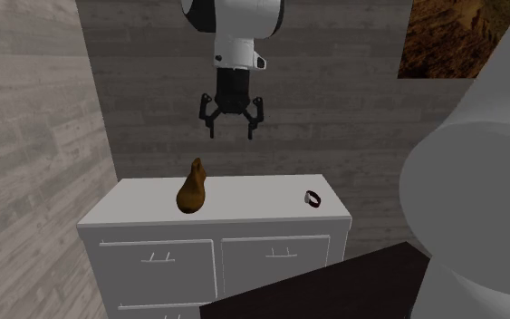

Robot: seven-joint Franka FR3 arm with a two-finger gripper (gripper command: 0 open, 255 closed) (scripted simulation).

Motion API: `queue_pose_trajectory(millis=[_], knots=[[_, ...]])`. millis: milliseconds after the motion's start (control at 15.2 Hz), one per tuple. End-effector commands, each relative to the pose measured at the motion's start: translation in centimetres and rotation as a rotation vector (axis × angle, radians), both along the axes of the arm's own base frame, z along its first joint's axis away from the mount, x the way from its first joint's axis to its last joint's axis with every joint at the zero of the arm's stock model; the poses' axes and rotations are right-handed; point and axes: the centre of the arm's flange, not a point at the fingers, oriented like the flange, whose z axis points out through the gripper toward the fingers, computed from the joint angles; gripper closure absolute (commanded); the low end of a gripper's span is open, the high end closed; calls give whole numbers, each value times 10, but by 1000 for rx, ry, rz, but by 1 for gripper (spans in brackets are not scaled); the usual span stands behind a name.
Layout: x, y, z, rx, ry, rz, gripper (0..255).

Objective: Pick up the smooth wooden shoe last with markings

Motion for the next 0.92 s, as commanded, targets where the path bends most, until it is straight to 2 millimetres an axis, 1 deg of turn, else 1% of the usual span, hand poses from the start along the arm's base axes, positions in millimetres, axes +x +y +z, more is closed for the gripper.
queue_pose_trajectory(millis=[0,858], knots=[[21,9,-16,1,-1,-8,0],[147,69,-114,6,-5,-54,0]])
